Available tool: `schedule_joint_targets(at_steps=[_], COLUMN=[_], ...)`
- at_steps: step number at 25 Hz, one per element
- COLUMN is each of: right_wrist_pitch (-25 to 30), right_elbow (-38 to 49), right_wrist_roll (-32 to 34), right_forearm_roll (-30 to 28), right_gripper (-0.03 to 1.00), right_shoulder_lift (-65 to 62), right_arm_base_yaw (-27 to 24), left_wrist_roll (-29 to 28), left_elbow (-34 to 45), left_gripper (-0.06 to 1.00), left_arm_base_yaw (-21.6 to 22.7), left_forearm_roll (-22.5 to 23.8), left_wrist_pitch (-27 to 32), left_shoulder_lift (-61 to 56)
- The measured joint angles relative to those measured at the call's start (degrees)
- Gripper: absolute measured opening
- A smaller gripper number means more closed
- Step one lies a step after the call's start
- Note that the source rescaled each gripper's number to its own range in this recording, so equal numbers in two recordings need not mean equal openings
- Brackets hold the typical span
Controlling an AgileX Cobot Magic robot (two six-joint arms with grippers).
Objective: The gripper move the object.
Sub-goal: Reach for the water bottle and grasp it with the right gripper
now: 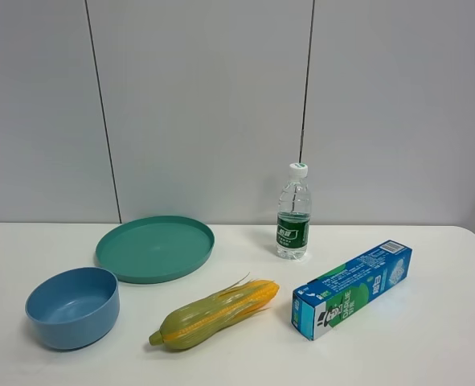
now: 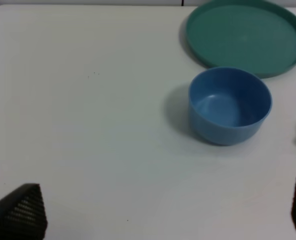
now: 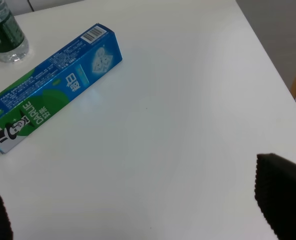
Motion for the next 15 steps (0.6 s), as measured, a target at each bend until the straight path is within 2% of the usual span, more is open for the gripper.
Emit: schedule_joint_targets(at_steps=[15], right_wrist_pitch=[0.0], right_elbow=[0.0], right_wrist_roll=[0.0], right_forearm_roll=[0.0], right_gripper=[1.00], right_shoulder_lift=[0.0], right_arm_base_yaw=[0.0], left_wrist_roll=[0.0], left_elbow=[0.0], left_gripper=[1.00], left_arm_base_yaw=[0.0], left_forearm_roll=[0.1], left_wrist_pitch=[0.0], left_shoulder_lift=[0.0])
